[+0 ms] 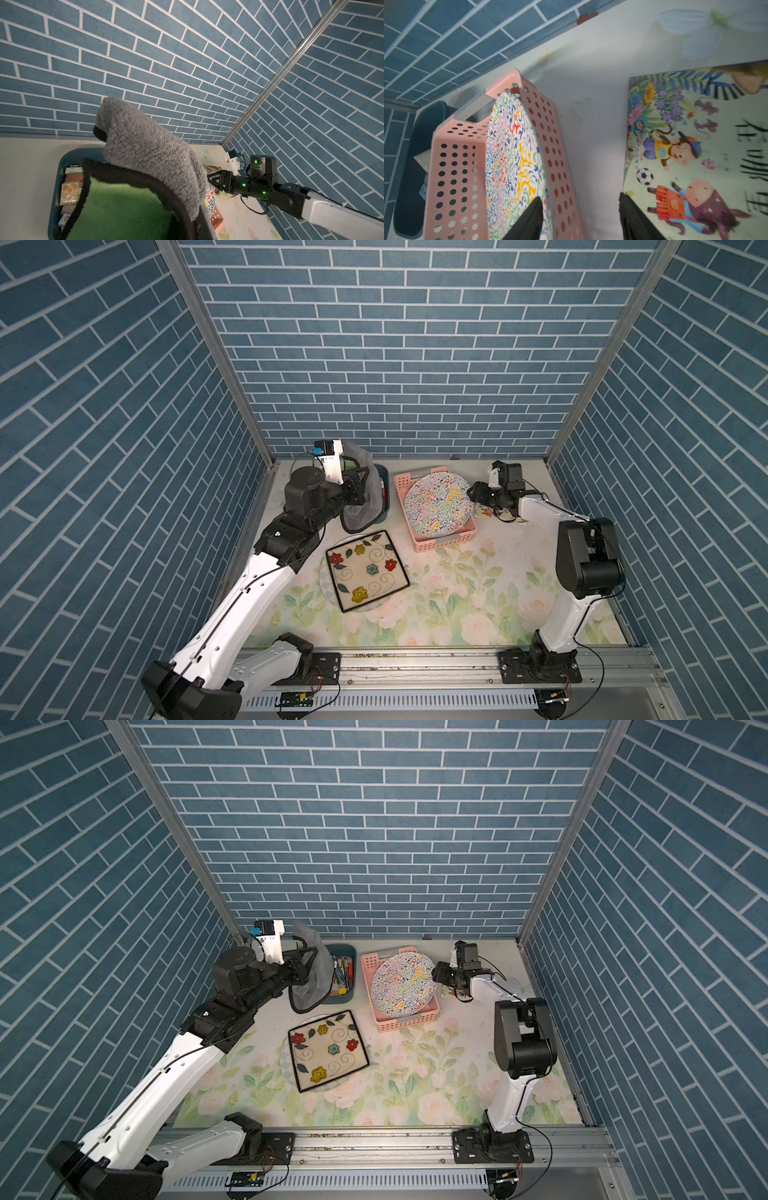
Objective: Wipe the wet plate dry
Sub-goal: Pick up the plate from the bin, then wipe the plate with towel.
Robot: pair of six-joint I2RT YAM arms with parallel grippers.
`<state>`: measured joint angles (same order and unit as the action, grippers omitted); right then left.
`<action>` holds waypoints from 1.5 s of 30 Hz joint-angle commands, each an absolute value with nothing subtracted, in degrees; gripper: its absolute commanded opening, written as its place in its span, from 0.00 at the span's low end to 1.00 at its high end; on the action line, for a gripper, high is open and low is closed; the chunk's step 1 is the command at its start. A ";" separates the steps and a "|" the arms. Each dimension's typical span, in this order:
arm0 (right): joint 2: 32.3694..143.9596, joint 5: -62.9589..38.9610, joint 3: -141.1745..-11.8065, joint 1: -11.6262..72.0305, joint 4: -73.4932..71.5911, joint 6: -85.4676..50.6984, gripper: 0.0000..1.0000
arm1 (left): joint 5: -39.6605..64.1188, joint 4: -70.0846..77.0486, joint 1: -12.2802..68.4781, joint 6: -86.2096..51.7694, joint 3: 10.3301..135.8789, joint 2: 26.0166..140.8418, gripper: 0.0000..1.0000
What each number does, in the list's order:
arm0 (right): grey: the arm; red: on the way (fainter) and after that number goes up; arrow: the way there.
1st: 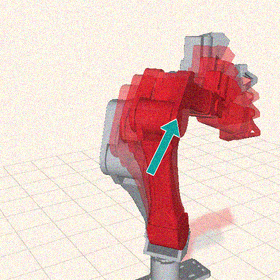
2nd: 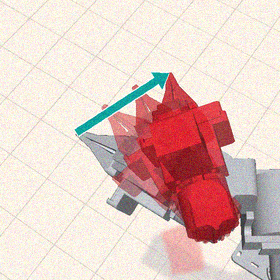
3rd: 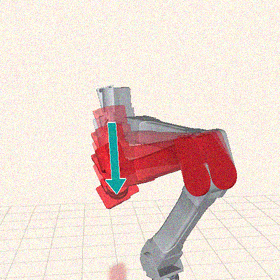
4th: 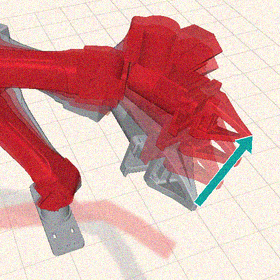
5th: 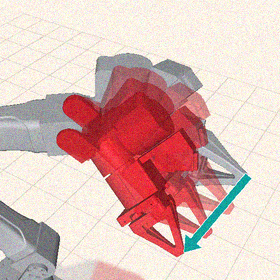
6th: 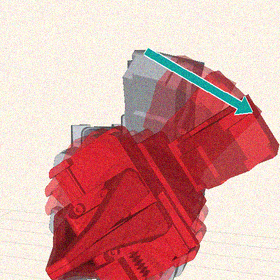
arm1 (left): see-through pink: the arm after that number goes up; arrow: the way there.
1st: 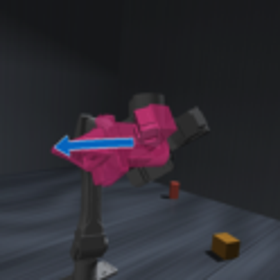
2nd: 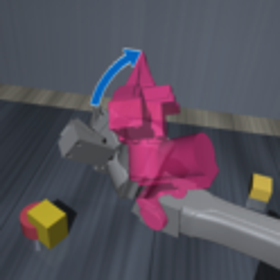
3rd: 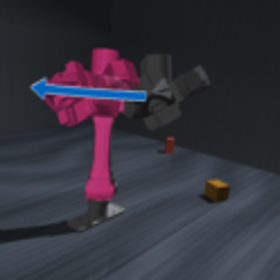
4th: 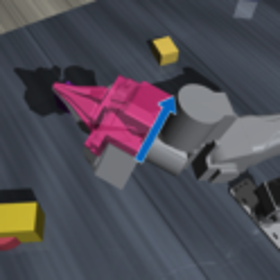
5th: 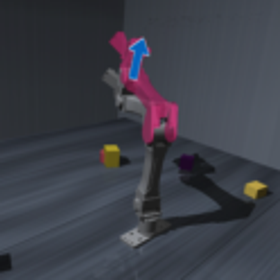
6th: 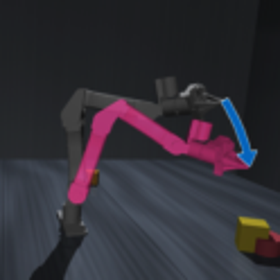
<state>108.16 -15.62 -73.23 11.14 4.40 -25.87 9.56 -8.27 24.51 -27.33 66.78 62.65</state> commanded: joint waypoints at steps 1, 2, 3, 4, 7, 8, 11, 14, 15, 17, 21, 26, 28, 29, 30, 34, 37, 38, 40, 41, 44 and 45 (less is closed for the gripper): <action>111.09 -20.65 -76.10 11.37 3.42 -24.42 0.54 | 10.46 -6.68 24.34 -27.44 66.07 63.04 0.00; 111.76 -21.16 -76.35 11.46 3.20 -24.51 0.51 | 10.52 -6.68 24.26 -27.58 65.93 63.09 0.00; 112.40 -21.48 -76.47 11.51 3.10 -24.56 0.46 | 10.54 -6.68 24.32 -27.60 65.79 63.11 0.00; 113.15 -21.77 -76.62 11.44 3.02 -24.45 0.38 | 10.50 -6.68 24.30 -27.75 65.60 63.16 0.00; 113.70 -21.56 -77.12 11.47 3.76 -23.81 0.17 | 10.47 -6.68 24.29 -27.92 65.44 63.11 0.00; 113.17 -21.31 -76.99 11.46 3.78 -23.52 0.11 | 10.48 -6.66 24.33 -27.95 65.42 63.12 0.00; 111.28 -20.64 -77.34 11.38 4.15 -22.43 0.00 | 10.61 -6.59 24.31 -28.09 65.71 63.43 0.00; 108.39 -19.96 -78.73 11.05 4.97 -21.89 0.00 | 10.85 -6.76 24.29 -28.10 66.39 63.87 0.00; 107.02 -19.95 -79.01 11.02 4.71 -21.89 0.00 | 10.89 -6.80 24.31 -28.17 66.60 63.96 0.00; 104.02 -19.83 -79.10 10.96 3.78 -22.35 0.00 | 11.05 -6.64 24.34 -28.28 66.62 63.91 0.00; 96.88 -23.29 -75.63 10.90 -2.76 -27.96 0.00 | 13.71 -4.70 24.44 -28.74 65.58 64.10 0.00; 84.18 -24.15 -63.26 12.73 -19.41 -41.72 0.00 | 12.34 -4.29 27.61 -28.59 65.03 66.03 0.00; 79.31 -21.27 -59.42 14.84 -23.67 -45.65 0.00 | 10.11 -4.63 29.67 -27.54 65.13 67.32 0.00; 77.34 -19.36 -57.39 16.41 -26.28 -47.88 0.00 | 8.79 -4.65 30.98 -26.84 65.21 68.15 0.00; 75.26 -17.54 -55.63 18.05 -29.08 -49.69 0.00 | 7.84 -4.66 32.29 -26.29 65.40 69.16 0.00; 70.79 -11.51 -52.59 24.97 -35.34 -54.69 0.00 | 6.11 -9.06 36.55 -24.89 69.12 76.56 0.00; 69.03 -6.71 -52.12 29.35 -38.18 -56.74 0.00 | 0.73 -10.74 38.11 -26.34 69.18 79.47 0.00; 68.80 -6.18 -52.03 30.29 -39.93 -57.24 0.00 | 0.05 -10.04 38.14 -27.32 68.26 79.92 0.00; 69.09 -6.26 -53.20 32.09 -42.14 -58.22 0.00 | 1.18 -8.06 38.52 -29.16 66.29 80.95 0.00; 69.61 -6.55 -54.19 32.89 -42.41 -58.51 0.00 | 3.11 -6.72 39.15 -29.52 65.85 81.75 0.00; 71.89 -6.29 -55.53 37.08 -45.40 -60.31 0.00 | 8.84 -1.71 43.36 -29.56 66.32 84.13 0.00; 72.94 -6.05 -55.49 38.75 -47.24 -61.34 0.00 | 9.97 -0.51 44.98 -29.46 67.12 85.12 0.00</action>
